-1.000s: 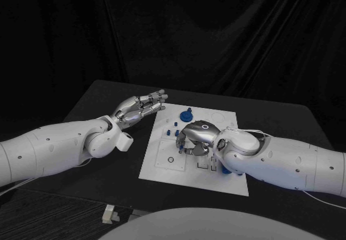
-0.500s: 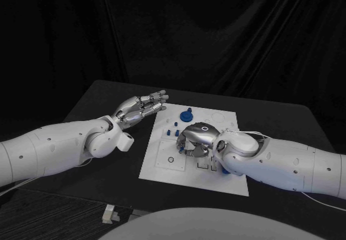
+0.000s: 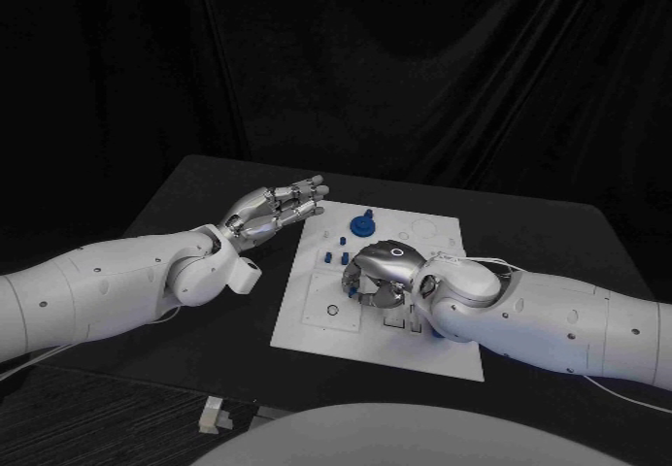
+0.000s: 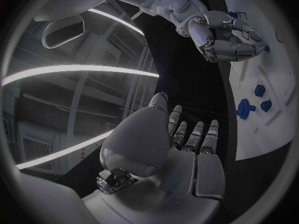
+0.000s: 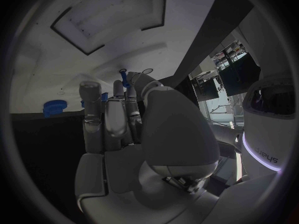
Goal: Assemble the parts on the task board
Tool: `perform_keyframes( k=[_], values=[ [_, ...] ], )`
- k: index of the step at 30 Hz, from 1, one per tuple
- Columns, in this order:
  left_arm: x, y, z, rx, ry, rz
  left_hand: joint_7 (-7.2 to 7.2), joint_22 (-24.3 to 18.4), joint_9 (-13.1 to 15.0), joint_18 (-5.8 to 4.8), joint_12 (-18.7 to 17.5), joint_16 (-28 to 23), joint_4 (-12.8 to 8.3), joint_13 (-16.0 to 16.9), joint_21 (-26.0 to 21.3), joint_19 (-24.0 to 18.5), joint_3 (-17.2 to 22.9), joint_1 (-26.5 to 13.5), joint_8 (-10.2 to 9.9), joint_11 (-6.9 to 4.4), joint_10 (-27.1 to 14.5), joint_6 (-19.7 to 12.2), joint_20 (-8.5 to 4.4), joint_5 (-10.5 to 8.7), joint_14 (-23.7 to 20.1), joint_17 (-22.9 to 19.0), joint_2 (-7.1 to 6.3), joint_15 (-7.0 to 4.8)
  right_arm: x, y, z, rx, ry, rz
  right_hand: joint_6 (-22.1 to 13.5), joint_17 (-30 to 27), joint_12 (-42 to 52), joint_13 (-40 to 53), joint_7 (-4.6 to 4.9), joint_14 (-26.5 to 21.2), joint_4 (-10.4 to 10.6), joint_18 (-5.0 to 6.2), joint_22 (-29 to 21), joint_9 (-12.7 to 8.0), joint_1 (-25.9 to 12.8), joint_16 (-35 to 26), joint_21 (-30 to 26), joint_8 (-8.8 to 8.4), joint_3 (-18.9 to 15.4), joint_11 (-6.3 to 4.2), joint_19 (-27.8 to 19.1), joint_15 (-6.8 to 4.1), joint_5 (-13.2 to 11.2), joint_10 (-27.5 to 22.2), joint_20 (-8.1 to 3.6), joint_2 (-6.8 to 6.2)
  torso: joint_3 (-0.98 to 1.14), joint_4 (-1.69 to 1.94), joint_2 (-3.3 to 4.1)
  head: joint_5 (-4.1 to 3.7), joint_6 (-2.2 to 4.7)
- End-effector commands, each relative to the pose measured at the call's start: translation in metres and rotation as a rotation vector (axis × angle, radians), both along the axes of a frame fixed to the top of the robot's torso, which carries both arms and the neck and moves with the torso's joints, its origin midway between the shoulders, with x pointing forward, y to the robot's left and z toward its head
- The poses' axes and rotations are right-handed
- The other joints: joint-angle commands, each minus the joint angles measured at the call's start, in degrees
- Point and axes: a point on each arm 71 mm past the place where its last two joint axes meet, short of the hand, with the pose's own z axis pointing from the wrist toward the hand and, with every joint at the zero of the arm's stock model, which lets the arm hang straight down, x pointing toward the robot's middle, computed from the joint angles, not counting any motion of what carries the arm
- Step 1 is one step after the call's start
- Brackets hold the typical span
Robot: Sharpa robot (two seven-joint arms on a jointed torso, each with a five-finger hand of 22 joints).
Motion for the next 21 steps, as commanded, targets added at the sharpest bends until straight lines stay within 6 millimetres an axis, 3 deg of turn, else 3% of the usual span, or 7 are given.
perform_keyframes(
  k=[1, 21],
  values=[
    [-0.0014, -0.0001, 0.0090, -0.105, -0.093, -0.004, -0.16, -0.6, 0.2, -1.67, 0.8, 0.2, -0.7, -0.1, 0.0, -0.2, 1.4, 0.4, 0.7, 0.76, -0.3, 1.4, 0.17, 1.06, -0.2, 0.4, 0.24, 0.57, -0.0012, -0.0006, -0.0043, -0.020, 0.011, -0.013, 0.2, -0.3, -0.1, 0.5, 0.51, 0.3, -0.7, -0.44, 5.4, 0.9, 1.5, -0.4, 0.3, -0.23, 2.0, -0.82, 0.3, 0.18, 0.3, 1.9, -0.24, 1.85, -0.01, 0.01, 0.00, 0.02, 0.00],
    [-0.0015, 0.0002, 0.0059, -0.097, -0.079, -0.007, 0.01, -0.7, 0.3, -1.71, 0.7, 0.2, -0.7, -0.1, 0.0, -0.2, 1.6, 0.4, 0.8, 0.94, -0.3, 2.2, 0.19, 1.07, -0.2, 0.4, 0.36, 0.69, -0.0012, -0.0039, -0.0073, -0.048, 0.030, -0.031, -0.1, -1.0, -0.5, 0.4, 0.69, -0.1, -1.0, -0.25, 5.1, 0.7, 1.6, -1.1, -0.9, -0.73, 2.1, -0.63, -0.3, 0.30, 0.5, 1.7, -0.18, 1.90, 0.01, 0.00, -0.04, -0.04, 0.00]
  ],
)
